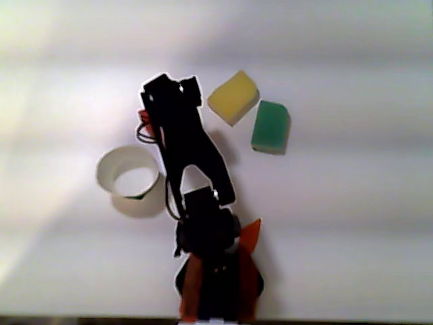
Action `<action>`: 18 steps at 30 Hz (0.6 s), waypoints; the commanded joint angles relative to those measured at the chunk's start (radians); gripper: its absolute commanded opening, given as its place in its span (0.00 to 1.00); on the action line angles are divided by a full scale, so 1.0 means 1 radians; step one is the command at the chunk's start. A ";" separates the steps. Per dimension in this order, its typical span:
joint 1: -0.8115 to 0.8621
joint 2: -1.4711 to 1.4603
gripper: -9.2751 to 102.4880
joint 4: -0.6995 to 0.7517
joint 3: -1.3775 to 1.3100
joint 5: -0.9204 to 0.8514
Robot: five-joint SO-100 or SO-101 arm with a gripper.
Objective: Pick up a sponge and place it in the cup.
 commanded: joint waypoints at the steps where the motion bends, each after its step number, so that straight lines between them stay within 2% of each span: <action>1: -0.002 0.127 0.08 0.080 -0.087 0.011; 5: -0.005 0.221 0.08 0.140 -0.141 0.066; 10: -0.041 0.336 0.08 0.141 -0.152 0.158; 18: -0.189 0.541 0.08 0.014 0.009 0.272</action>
